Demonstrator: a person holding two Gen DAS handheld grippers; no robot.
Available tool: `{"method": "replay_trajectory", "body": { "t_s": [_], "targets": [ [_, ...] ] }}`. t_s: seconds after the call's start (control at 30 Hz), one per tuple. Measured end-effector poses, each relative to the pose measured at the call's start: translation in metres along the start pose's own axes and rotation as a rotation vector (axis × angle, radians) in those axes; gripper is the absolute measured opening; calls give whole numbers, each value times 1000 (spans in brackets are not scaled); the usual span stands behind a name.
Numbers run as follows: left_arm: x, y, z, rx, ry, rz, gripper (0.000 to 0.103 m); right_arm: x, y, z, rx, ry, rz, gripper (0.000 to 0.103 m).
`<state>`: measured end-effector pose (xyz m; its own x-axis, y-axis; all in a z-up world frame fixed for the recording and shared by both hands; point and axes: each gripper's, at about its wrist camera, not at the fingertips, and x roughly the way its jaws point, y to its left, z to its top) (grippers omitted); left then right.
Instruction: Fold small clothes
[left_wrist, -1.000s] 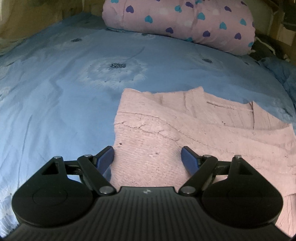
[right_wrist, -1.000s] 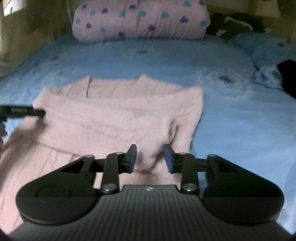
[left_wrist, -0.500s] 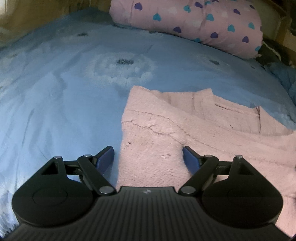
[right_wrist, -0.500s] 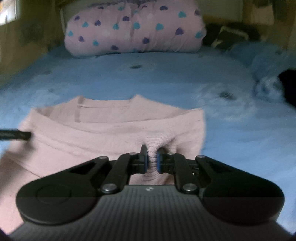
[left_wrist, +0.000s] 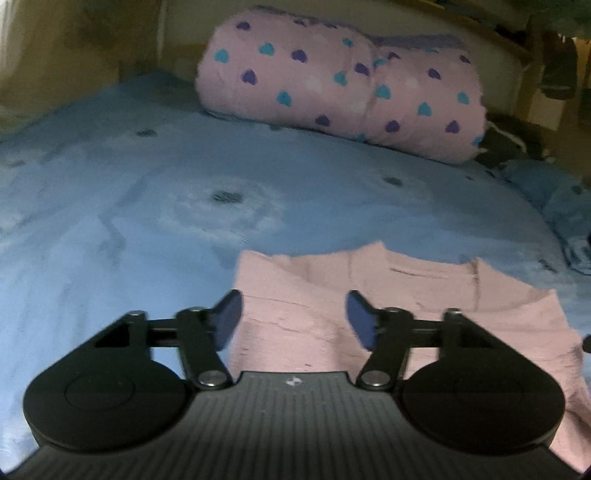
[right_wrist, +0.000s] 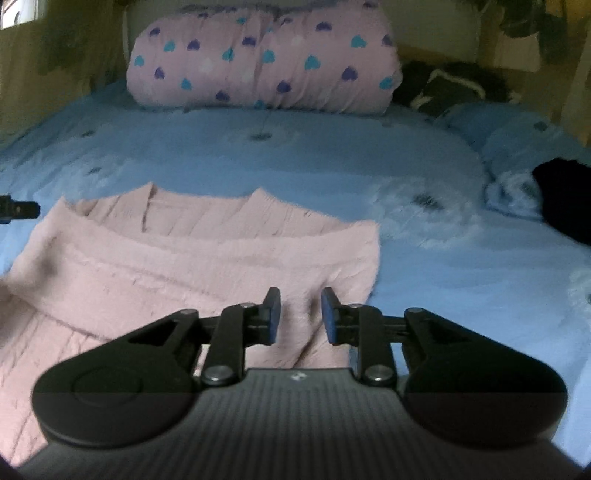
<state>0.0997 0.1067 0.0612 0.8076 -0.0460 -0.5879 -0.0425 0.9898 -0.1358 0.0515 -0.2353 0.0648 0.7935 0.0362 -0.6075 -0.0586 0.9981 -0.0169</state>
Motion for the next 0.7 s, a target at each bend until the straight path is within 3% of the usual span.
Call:
{"method": "replay_trajectory", "body": {
  "t_s": [0.1, 0.2, 0.27, 0.5, 0.7],
  "targets": [
    [16, -6, -4, 5, 44, -44, 52, -1, -3, 4, 22, -28, 26, 29],
    [33, -12, -10, 63, 73, 3, 52, 8, 2, 1, 1, -21, 91, 29],
    [46, -11, -14, 98, 94, 66, 53, 19, 7, -4, -23, -5, 92, 28],
    [55, -11, -17, 133, 77, 90, 57, 40, 14, -20, -115, 2, 37, 28],
    [41, -17, -20, 171, 60, 110, 63, 38, 8, -22, -64, -10, 49, 29]
  ]
}}
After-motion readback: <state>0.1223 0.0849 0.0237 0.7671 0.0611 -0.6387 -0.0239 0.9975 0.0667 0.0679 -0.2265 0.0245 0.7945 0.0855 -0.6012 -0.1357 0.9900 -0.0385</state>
